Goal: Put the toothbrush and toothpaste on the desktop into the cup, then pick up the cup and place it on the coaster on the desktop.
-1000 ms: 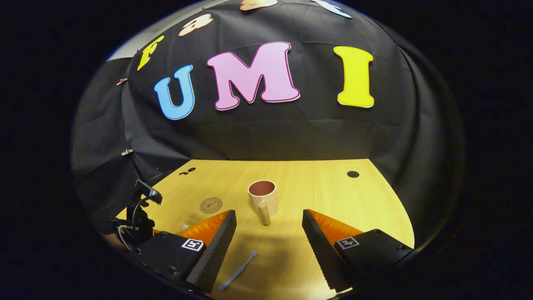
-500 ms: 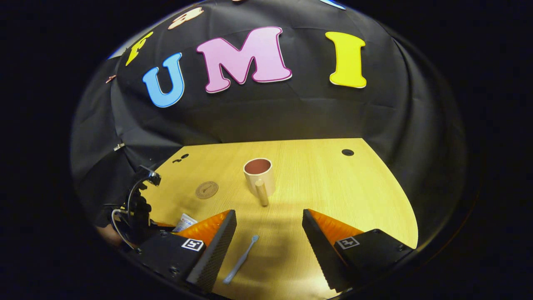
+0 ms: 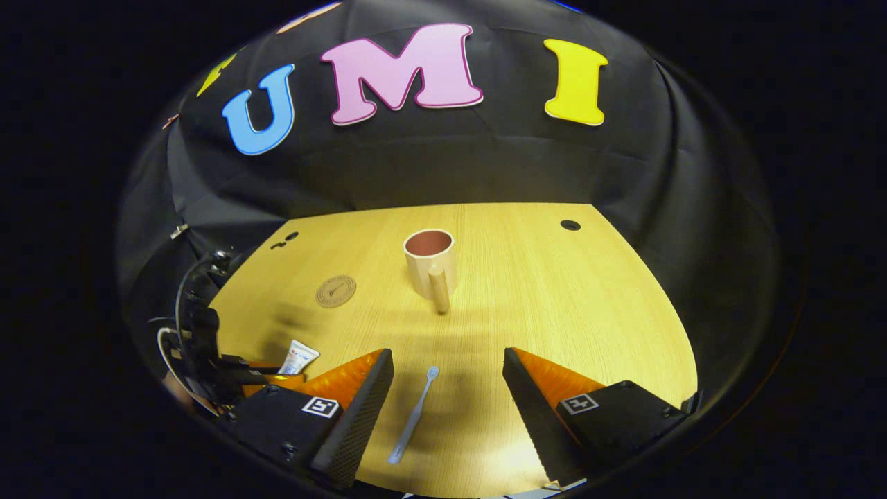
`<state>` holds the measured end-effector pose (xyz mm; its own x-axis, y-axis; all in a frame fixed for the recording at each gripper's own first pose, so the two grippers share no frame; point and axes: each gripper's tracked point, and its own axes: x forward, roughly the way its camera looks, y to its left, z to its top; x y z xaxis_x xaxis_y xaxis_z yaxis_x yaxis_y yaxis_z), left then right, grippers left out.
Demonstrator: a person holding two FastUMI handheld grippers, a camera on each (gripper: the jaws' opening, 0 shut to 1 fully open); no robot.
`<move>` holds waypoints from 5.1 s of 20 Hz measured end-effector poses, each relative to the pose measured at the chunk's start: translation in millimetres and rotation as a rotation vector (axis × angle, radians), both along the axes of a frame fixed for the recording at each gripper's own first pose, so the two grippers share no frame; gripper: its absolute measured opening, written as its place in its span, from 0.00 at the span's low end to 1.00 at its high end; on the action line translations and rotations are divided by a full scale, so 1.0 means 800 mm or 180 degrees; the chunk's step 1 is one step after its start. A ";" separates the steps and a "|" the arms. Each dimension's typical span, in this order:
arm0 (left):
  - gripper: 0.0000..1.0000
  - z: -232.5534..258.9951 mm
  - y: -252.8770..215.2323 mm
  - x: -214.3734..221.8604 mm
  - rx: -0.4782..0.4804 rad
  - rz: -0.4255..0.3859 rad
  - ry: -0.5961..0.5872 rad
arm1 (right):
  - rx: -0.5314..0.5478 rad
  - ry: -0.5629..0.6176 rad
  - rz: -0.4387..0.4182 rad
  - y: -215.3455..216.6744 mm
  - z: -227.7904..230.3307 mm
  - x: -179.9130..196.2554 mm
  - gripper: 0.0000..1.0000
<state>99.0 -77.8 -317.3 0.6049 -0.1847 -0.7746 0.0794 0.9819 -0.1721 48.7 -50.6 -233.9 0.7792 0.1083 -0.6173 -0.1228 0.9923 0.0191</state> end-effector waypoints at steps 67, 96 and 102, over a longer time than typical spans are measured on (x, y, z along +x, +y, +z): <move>0.27 0.328 -0.163 0.223 -0.0582 -0.0033 -0.2051 | 0.0681 0.0855 0.0411 -0.064 -0.036 -0.024 0.05; 0.43 0.195 -0.200 0.381 -0.0575 -0.0268 -0.2578 | 0.0849 0.0300 0.0257 -0.067 -0.042 0.095 0.05; 0.98 0.237 -0.154 0.342 -0.0585 -0.0010 -0.2764 | 0.0842 -0.0046 0.0298 -0.056 -0.009 0.151 0.05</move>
<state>372.4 -201.2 -127.9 0.9646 -0.2636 -0.0006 0.2579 0.9442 -0.2048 169.8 -95.4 -240.8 0.7668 0.3362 -0.5469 -0.2158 0.9373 0.2736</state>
